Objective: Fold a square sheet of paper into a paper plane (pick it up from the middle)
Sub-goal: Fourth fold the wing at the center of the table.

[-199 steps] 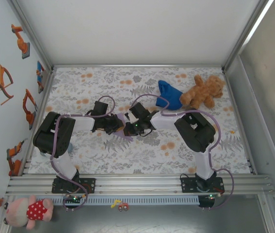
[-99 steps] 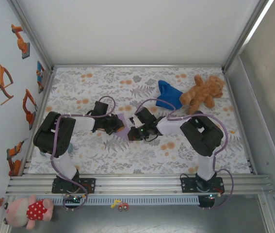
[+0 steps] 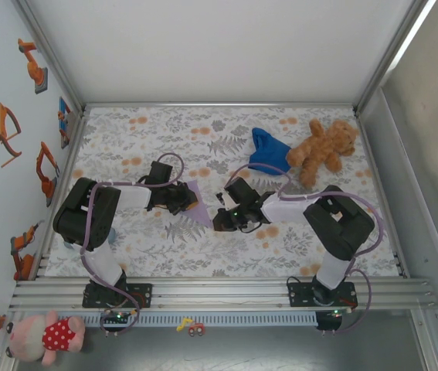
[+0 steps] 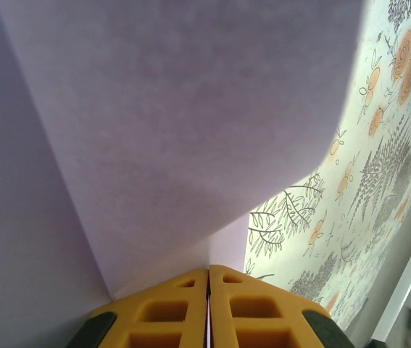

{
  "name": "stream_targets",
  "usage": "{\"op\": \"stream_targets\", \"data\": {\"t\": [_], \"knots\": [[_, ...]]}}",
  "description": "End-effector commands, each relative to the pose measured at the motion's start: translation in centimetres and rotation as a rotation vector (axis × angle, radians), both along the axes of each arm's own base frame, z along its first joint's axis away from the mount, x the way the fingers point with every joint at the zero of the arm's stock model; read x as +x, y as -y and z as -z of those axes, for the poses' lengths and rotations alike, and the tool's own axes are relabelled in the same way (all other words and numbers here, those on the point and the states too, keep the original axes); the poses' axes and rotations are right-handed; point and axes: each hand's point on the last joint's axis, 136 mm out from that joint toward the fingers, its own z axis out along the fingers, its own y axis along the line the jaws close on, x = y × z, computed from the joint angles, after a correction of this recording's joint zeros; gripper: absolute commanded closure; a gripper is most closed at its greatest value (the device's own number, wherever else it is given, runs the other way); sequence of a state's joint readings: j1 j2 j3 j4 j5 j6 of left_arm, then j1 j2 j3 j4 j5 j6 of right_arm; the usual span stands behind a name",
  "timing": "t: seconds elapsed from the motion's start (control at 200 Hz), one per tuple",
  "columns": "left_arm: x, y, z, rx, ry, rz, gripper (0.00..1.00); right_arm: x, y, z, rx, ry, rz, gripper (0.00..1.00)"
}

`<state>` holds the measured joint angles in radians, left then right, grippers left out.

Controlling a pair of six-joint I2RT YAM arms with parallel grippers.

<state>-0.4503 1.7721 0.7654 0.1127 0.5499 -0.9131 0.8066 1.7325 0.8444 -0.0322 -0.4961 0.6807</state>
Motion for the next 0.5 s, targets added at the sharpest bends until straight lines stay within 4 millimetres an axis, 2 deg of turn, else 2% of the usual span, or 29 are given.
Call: {"op": "stream_targets", "data": {"t": [0.0,0.255,0.386,0.496], "knots": [[-1.3,-1.6,2.3,0.074,-0.072,-0.031,0.91,2.0,-1.4,-2.5,0.05,0.103,0.01,0.97],[-1.3,-1.4,2.1,0.064,-0.066,-0.029,0.91,4.9,-4.2,-0.8,0.028,0.103,0.016,1.0],[-1.1,-1.3,1.8,0.056,-0.059,-0.027,0.91,5.0,-4.2,0.4,0.001,0.088,0.01,1.0],[-1.0,-1.0,1.4,0.046,-0.048,-0.022,0.91,4.6,-3.5,2.2,-0.047,0.058,0.01,1.0]]}}
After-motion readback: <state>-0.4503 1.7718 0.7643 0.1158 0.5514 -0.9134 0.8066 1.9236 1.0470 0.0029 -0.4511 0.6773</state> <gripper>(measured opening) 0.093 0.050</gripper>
